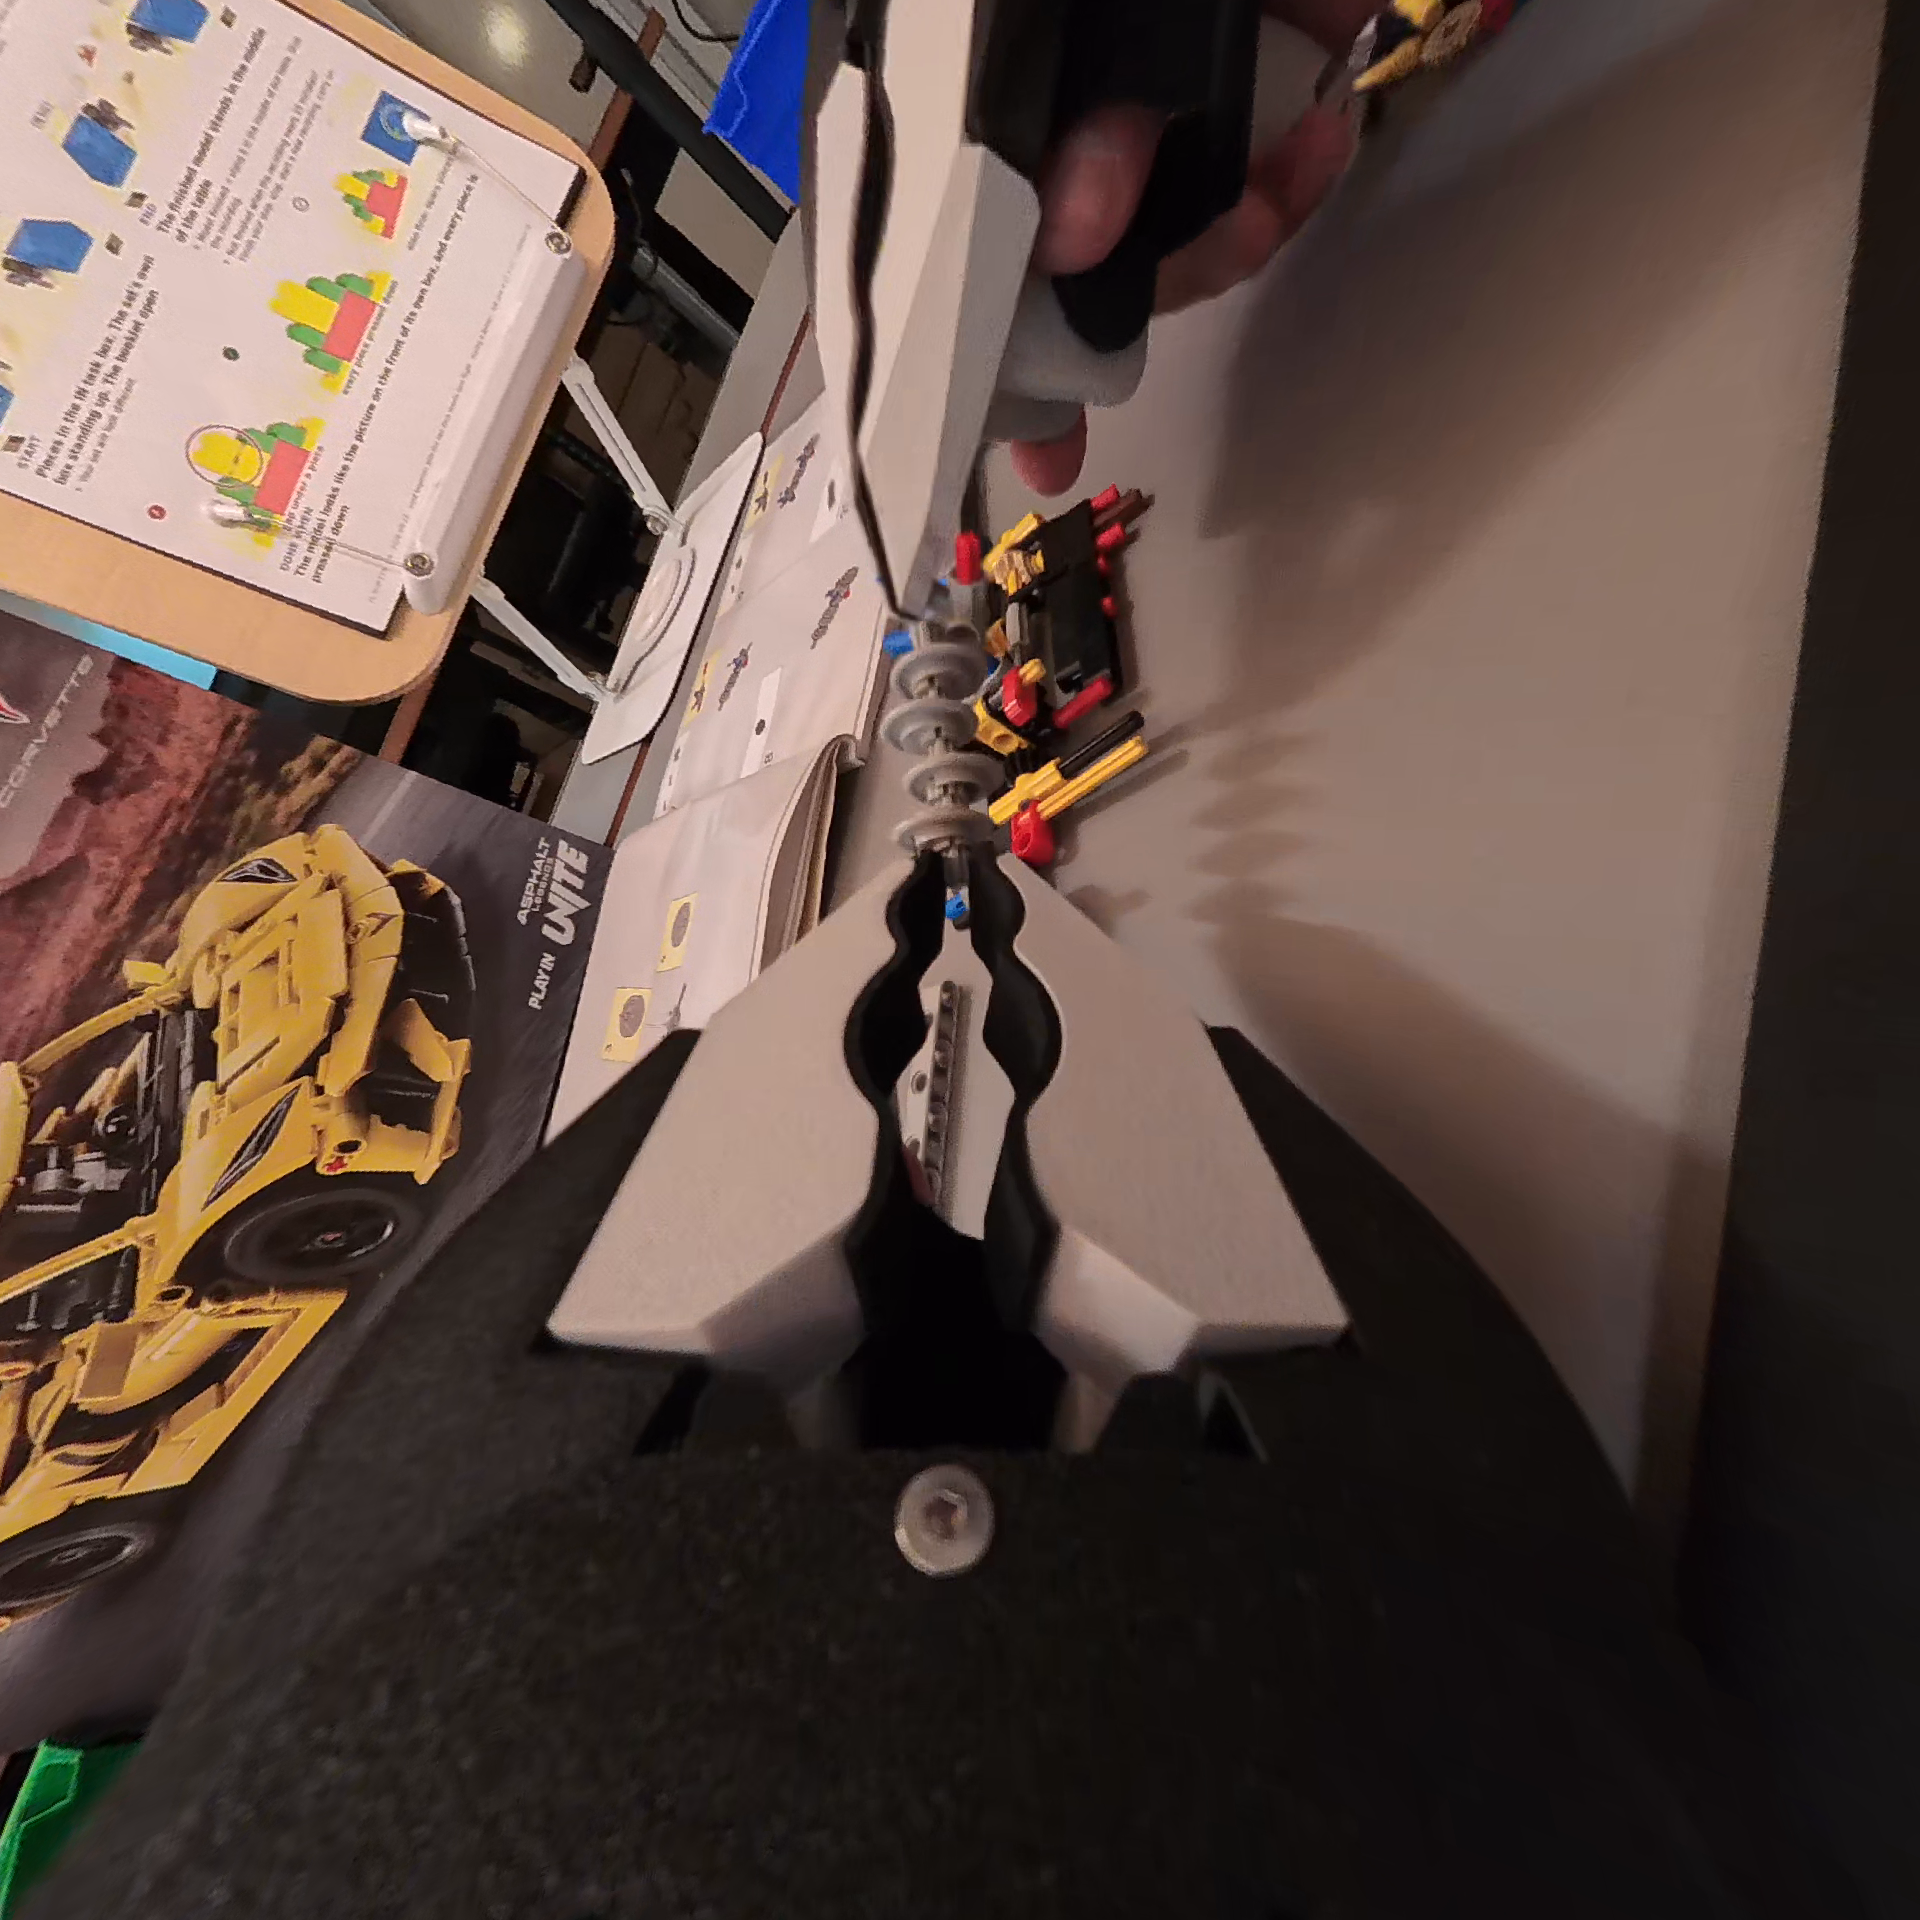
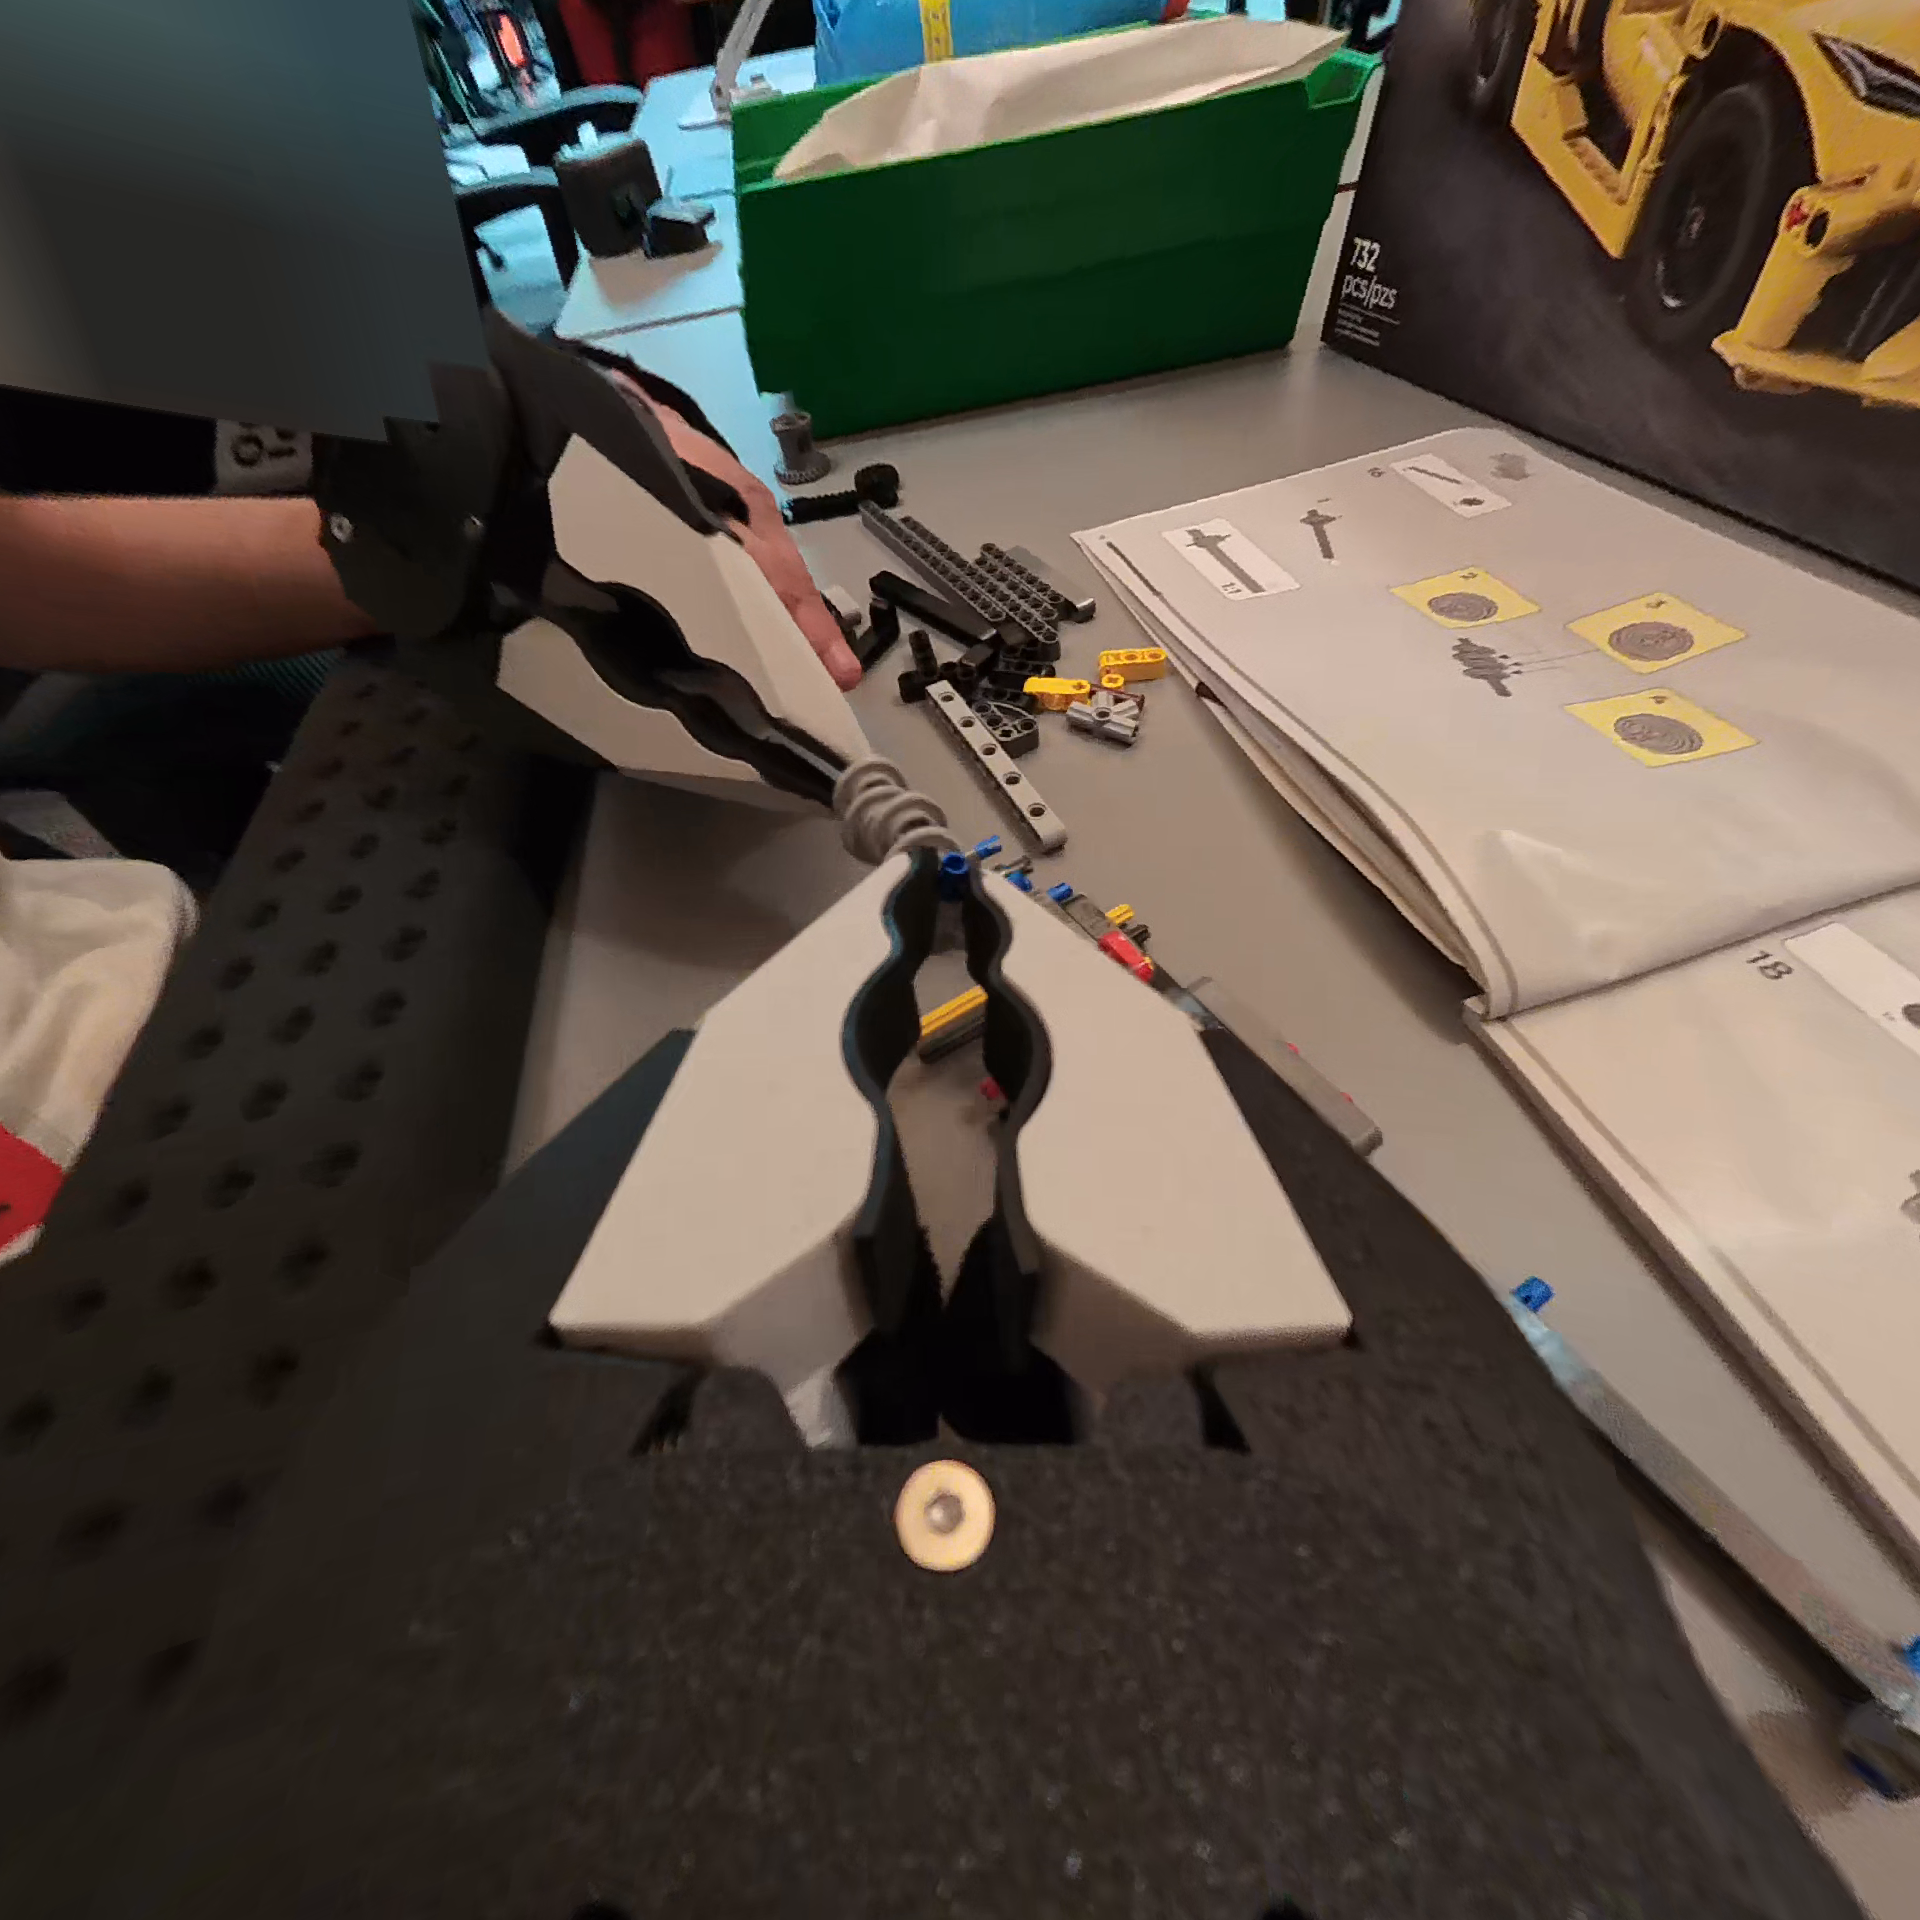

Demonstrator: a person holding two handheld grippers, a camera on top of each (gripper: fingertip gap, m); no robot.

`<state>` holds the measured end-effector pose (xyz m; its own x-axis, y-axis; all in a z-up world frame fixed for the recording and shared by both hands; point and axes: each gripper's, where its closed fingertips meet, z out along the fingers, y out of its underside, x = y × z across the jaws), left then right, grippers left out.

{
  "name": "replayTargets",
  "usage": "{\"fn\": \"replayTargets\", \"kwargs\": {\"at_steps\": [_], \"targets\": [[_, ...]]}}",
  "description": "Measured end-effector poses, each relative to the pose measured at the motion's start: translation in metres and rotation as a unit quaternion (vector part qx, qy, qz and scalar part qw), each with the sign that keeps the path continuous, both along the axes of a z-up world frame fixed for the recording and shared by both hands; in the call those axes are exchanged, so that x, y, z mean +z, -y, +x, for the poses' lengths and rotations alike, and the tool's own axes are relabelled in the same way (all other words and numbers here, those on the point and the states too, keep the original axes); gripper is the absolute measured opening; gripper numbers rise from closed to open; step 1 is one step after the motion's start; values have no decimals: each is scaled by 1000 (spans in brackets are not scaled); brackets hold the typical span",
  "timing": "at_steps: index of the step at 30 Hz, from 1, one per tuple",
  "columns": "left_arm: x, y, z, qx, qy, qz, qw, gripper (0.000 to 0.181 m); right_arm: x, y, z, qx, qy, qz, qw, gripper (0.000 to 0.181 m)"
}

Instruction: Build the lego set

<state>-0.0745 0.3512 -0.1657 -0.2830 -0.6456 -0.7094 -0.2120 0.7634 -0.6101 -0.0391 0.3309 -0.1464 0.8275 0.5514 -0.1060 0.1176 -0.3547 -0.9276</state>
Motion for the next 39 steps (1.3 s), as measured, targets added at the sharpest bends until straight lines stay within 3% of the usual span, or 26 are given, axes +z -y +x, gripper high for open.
{"fn": "replayTargets", "kwargs": {"at_steps": [6,39], "targets": [[1,-3,0,7,2,0,1000,3,-6,-4,3,-13,33,9,999,3],[-4,1,-1,-5,-5,37,999,3,0,-2,-1,1,-6,4,1000,3]]}}
